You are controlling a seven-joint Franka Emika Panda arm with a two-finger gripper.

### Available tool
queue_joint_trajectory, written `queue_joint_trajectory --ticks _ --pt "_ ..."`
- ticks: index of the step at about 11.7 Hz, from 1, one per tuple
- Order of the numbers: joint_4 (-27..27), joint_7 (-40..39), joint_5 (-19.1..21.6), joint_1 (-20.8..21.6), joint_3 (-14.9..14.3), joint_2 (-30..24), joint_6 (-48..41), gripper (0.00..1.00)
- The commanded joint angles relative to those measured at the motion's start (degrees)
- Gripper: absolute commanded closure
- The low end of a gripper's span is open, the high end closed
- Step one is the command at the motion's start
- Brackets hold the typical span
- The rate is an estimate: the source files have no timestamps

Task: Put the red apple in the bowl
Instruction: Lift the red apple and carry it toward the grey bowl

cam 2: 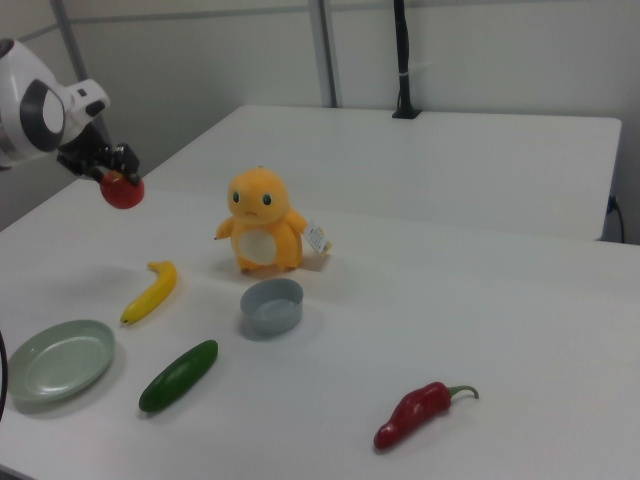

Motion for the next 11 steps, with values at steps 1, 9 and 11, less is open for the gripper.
queue_joint_trajectory --ticks 1,9,11 --pt "-4.0 -0.6 1.6 -3.5 -1.0 -7.3 -7.7 0.82" --pt "-4.6 -17.2 3.0 -9.7 -7.0 -10.2 -27.3 0.80" --pt "-6.2 -18.5 3.0 -11.7 -8.0 -9.1 -25.5 0.80"
